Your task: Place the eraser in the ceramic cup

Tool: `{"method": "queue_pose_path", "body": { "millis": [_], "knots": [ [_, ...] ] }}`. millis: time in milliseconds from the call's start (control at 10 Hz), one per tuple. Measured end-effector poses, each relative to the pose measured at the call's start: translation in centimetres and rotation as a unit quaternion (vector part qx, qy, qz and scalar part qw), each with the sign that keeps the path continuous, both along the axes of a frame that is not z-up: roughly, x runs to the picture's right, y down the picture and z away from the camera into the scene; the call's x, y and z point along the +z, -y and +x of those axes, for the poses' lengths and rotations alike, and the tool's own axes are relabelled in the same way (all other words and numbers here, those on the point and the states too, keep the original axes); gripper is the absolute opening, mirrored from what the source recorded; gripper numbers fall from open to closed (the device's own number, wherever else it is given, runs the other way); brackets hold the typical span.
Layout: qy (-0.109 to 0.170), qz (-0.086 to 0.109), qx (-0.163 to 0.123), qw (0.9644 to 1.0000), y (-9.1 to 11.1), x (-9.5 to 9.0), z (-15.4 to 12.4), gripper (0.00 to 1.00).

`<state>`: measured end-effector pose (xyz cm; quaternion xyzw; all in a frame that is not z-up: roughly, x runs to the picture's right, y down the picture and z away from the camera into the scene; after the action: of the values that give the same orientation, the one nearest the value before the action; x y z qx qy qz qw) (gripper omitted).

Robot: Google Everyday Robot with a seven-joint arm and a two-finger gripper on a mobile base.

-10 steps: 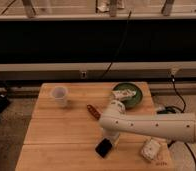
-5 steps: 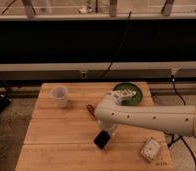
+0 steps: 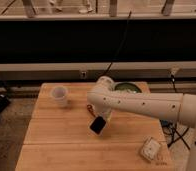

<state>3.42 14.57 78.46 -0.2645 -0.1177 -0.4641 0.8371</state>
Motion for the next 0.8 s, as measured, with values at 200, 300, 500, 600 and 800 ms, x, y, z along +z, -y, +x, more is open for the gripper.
{"method": "queue_pose_path", "body": {
  "millis": [200,300,500,600,800],
  "knots": [
    [0.004,0.012,-0.008,0.9999,2.0,0.2,-0.7,0.00],
    [0.008,0.024,-0.016,0.9995,4.1,0.0,-1.7,0.00],
    [0.016,0.043,-0.033,0.9984,6.6,-0.1,-3.8,0.00],
    [0.019,0.049,-0.038,0.9979,7.3,-0.1,-4.4,0.00],
    [0.034,0.066,-0.055,0.9958,9.4,0.4,-6.5,0.00]
  ]
}}
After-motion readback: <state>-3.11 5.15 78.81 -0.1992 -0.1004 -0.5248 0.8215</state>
